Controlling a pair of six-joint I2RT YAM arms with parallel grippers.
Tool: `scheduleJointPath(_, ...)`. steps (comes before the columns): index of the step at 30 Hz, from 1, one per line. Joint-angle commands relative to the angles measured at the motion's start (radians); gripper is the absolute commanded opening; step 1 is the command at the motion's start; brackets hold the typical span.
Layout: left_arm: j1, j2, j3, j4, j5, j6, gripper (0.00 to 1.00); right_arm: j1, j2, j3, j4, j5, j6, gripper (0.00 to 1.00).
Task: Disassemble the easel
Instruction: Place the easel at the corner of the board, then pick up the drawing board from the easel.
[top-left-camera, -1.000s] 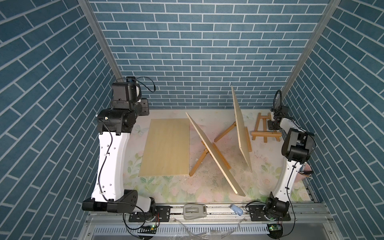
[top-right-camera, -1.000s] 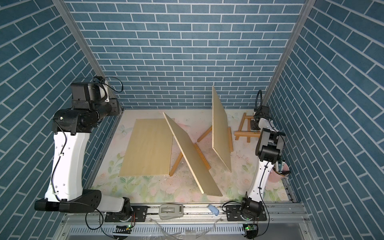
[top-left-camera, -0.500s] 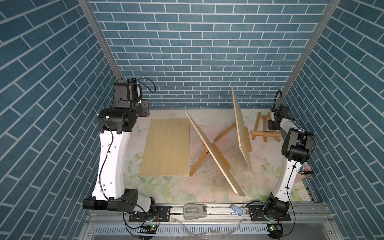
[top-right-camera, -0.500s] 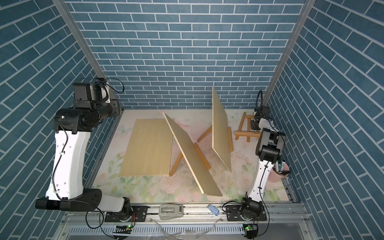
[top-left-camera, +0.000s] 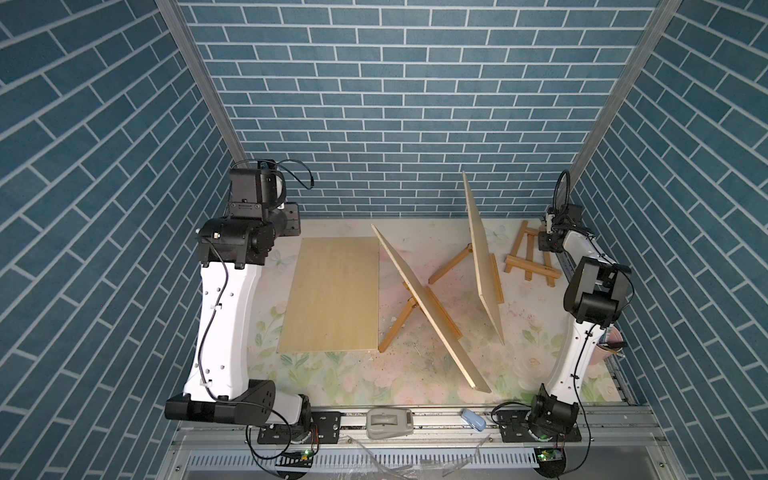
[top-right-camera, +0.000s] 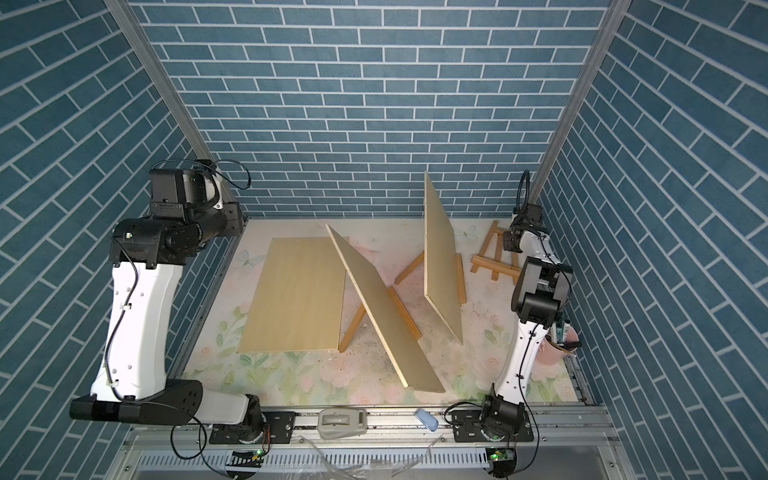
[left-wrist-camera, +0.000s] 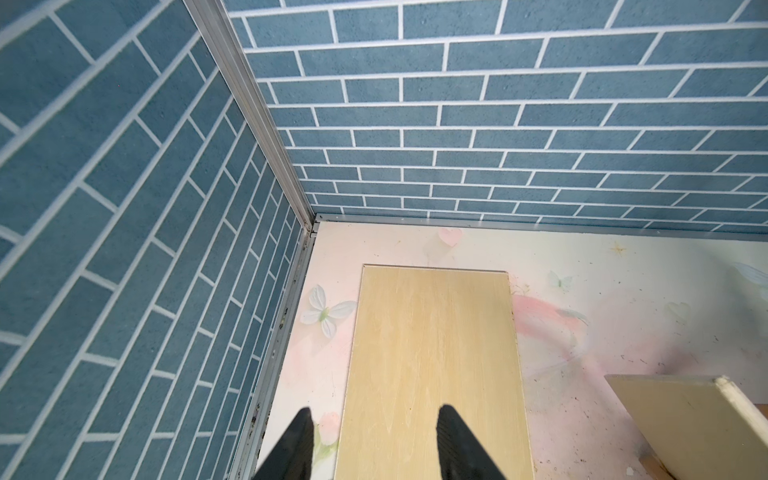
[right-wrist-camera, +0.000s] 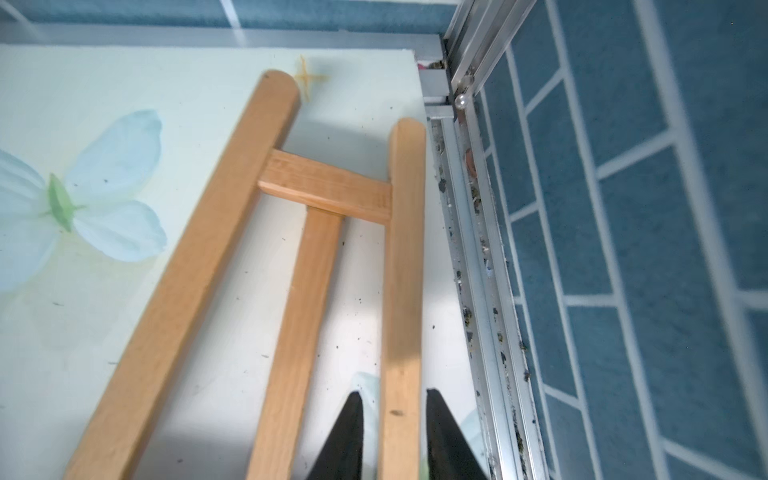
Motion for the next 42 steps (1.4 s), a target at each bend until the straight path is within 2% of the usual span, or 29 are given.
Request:
scheduleJointPath(1,-0.001,-0.029,-0.025,0.017,0.016,-0.001,0.50,-0.002,-0.053,0.007,-0.028,0.009,0.035,0.28)
scheduleJointPath(5,-0.001,-0.037,-0.028,0.007,0.028,0.001,0.49,-0.002,-0.062,-0.002,-0.062,0.014,0.082,0.28)
scheduleJointPath(10,-0.001,-0.055,-0.043,-0.023,0.059,0.008,0.46,0.001,-0.237,-0.146,0.001,-0.040,0.187,0.29)
scheduleJointPath(14,-0.004,-0.086,-0.109,-0.033,0.138,-0.003,0.41,0.020,-0.402,-0.266,-0.022,-0.062,0.273,0.30)
scheduleJointPath(18,-0.018,-0.129,-0.200,-0.052,0.193,-0.021,0.39,0.071,-0.620,-0.449,-0.019,-0.033,0.334,0.34)
scheduleJointPath(22,-0.030,-0.188,-0.311,-0.038,0.208,-0.044,0.39,0.093,-0.805,-0.574,-0.073,-0.110,0.425,0.35)
scheduleJointPath(27,-0.041,-0.226,-0.449,0.018,0.257,-0.076,0.40,0.101,-0.953,-0.618,-0.196,-0.209,0.524,0.49)
scheduleJointPath(30,-0.055,-0.234,-0.517,0.035,0.281,-0.088,0.40,0.141,-1.007,-0.641,-0.228,-0.210,0.540,0.67)
scheduleJointPath(32,-0.067,-0.247,-0.565,0.054,0.296,-0.088,0.40,0.170,-1.039,-0.655,-0.237,-0.244,0.534,0.69)
scheduleJointPath(34,-0.081,-0.263,-0.608,0.060,0.331,-0.087,0.40,0.193,-1.072,-0.658,-0.253,-0.246,0.534,0.67)
scheduleJointPath(38,-0.172,-0.281,-0.697,0.029,0.381,-0.075,0.39,0.203,-1.124,-0.618,-0.326,-0.157,0.516,0.64)
scheduleJointPath(42,-0.343,-0.301,-0.818,0.033,0.410,-0.107,0.38,0.208,-1.106,-0.536,-0.397,-0.144,0.496,0.63)
